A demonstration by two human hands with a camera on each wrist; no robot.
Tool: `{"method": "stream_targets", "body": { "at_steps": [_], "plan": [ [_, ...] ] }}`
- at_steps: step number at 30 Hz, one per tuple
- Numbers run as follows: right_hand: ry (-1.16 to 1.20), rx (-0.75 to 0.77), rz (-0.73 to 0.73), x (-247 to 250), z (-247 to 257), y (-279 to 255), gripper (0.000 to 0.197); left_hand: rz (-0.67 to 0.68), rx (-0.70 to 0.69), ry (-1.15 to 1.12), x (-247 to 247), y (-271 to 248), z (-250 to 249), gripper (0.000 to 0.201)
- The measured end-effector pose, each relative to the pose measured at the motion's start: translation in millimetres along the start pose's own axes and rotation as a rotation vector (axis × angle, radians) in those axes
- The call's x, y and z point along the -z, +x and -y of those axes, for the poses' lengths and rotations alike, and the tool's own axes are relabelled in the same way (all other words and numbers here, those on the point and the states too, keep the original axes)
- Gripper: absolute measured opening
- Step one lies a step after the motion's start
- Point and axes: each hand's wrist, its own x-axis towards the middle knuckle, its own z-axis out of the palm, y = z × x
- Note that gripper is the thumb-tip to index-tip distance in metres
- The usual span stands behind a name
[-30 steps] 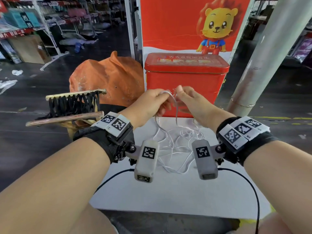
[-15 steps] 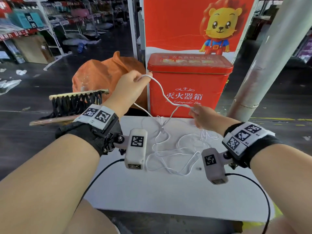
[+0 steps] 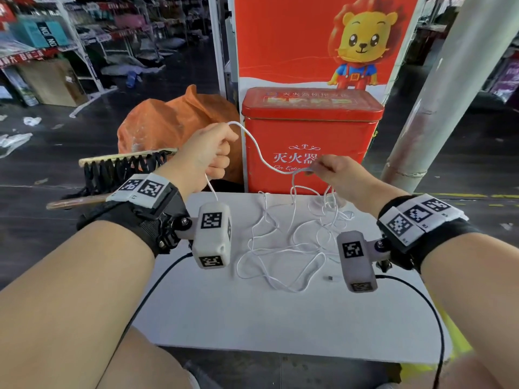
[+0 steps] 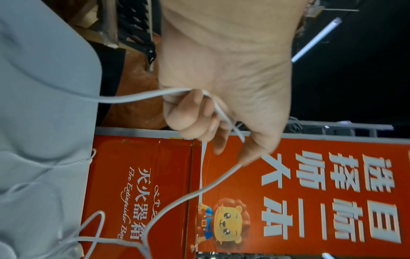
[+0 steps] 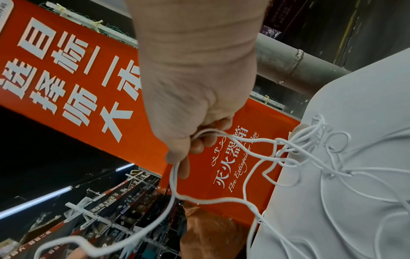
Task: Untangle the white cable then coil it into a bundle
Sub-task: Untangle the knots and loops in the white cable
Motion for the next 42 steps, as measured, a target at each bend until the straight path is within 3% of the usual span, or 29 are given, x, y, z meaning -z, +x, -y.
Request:
{"method": "stream_targets", "body": {
  "at_steps": [2,4,7,10,14,17,20,22,24,26,28,30,32,34,36,39,40,42],
  "plan": [
    [-0.007,0.012,0.037,2.9,2.1,-2.1,0.026,0.066,0.04,0.021,-0.5,-2.9,0.0,0.019],
    [0.049,-0.011,0.074,3.4,3.5,-3.3,0.022,0.068,0.033,0.031,-1.4,-3.4,3.2,0.034],
    [0.116,0.001,0.113,2.6,5.4,-4.8,0.018,-0.116,-0.091,0.074,-3.1,0.5,9.9,0.046],
    [0.164,0.062,0.123,0.7,10.2,-6.6,0.014,-0.282,-0.183,0.409,-1.0,7.2,21.1,0.042],
    [0.158,0.054,-0.002,-6.7,14.9,-3.5,0.03,-0.218,-0.237,0.908,1.8,13.2,41.5,0.023],
    [0.132,0.063,-0.097,-14.3,23.3,-1.9,0.038,0.045,-0.44,0.804,-21.6,-2.3,31.6,0.019],
    [0.093,0.128,-0.074,-20.0,30.1,1.7,0.034,0.219,-0.49,0.845,-44.0,-10.7,25.4,0.031],
    [0.043,0.155,-0.128,-22.7,31.0,4.9,0.034,0.206,-0.506,0.876,-45.8,-7.6,26.6,0.034],
    [0.046,0.166,-0.227,-24.3,32.4,5.9,0.034,0.212,-0.457,0.746,-44.3,-5.4,26.3,0.033],
    [0.101,0.142,-0.341,-24.5,35.4,6.1,0.036,0.201,-0.364,0.5,-43.5,-3.3,28.6,0.028],
    [0.245,0.068,-0.481,-15.4,38.8,7.4,0.032,0.105,-0.228,0.289,-35.4,2.9,37.7,0.023],
    [0.415,-0.002,-0.553,-1.1,38.4,8.5,0.03,0.002,-0.078,0.269,-20.1,6.6,50.5,0.021],
    [0.469,-0.026,-0.533,7.9,34.8,6.3,0.029,-0.004,-0.011,0.476,-7.4,10.4,60.8,0.021],
    [0.399,-0.006,-0.476,6.9,33.0,3.0,0.029,0.019,-0.096,0.648,-6.8,10.1,60.8,0.028],
    [0.319,0.031,-0.402,0.1,35.2,0.8,0.027,0.091,-0.208,0.564,-17.9,-0.5,48.3,0.037],
    [0.346,0.088,-0.297,-8.8,41.8,3.4,0.025,0.356,-0.277,0.496,-37.7,-10.4,31.0,0.053],
    [0.358,0.102,-0.279,-10.3,42.5,4.3,0.025,0.38,-0.28,0.507,-41.5,-11.2,28.5,0.047],
    [0.305,0.124,-0.247,-9.9,38.7,6.4,0.025,0.288,-0.316,0.461,-41.3,-9.4,22.1,0.04]
  ]
}}
